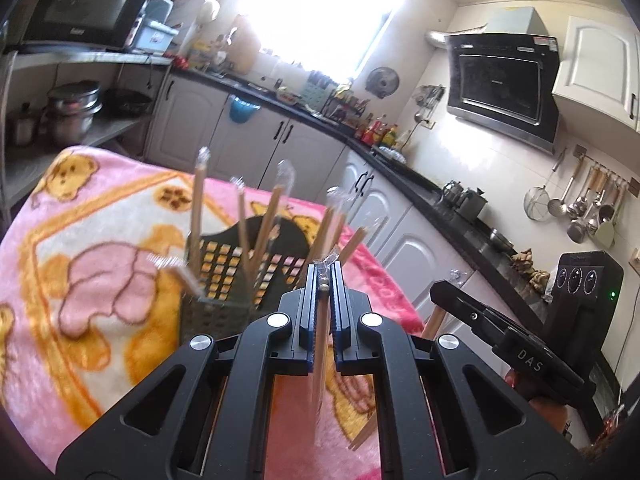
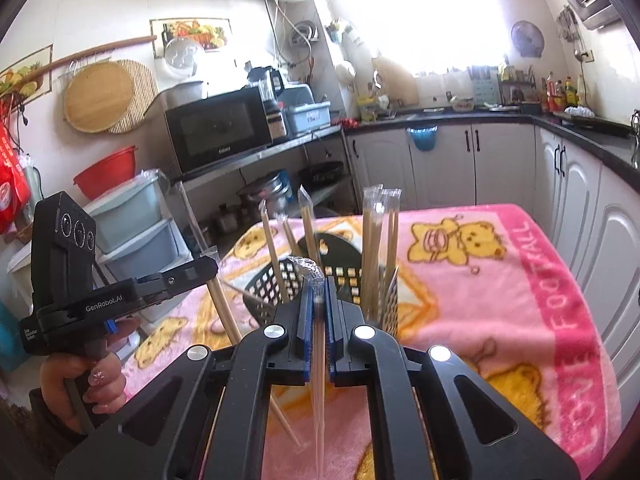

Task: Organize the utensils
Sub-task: 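Lift both held chopsticks upright and carry them above the green caddy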

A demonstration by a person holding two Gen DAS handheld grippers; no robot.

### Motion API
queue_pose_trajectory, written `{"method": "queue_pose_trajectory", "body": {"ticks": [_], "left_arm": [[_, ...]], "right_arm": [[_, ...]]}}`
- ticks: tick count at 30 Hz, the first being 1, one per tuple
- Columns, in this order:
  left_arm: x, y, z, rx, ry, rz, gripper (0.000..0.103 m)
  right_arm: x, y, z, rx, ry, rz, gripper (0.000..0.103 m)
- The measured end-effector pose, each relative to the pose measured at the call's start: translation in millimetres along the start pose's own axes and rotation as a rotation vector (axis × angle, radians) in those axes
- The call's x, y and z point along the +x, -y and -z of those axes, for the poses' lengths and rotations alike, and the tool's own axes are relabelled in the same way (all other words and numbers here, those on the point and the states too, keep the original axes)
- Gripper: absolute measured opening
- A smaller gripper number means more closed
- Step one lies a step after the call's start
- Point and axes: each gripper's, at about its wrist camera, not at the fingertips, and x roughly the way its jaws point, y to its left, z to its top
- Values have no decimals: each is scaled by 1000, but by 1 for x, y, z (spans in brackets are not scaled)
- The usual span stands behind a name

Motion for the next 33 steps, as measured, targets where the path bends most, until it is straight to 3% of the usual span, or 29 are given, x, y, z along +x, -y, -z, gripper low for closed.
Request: {"method": "queue_pose_trajectory", "body": {"ticks": [15,25,33], "left_arm": [[-7,34,-62,116,142,12,3],[-27,30,-103,158,251,-62,3],[-29,18,-116,182,283,-142,3]], "right_arm": [[-14,-7,-61,-46,186,-8,6],[-8,-15,-95,-73,283,-14,6],[14,-17,-109,-109,339,-13,6]]}}
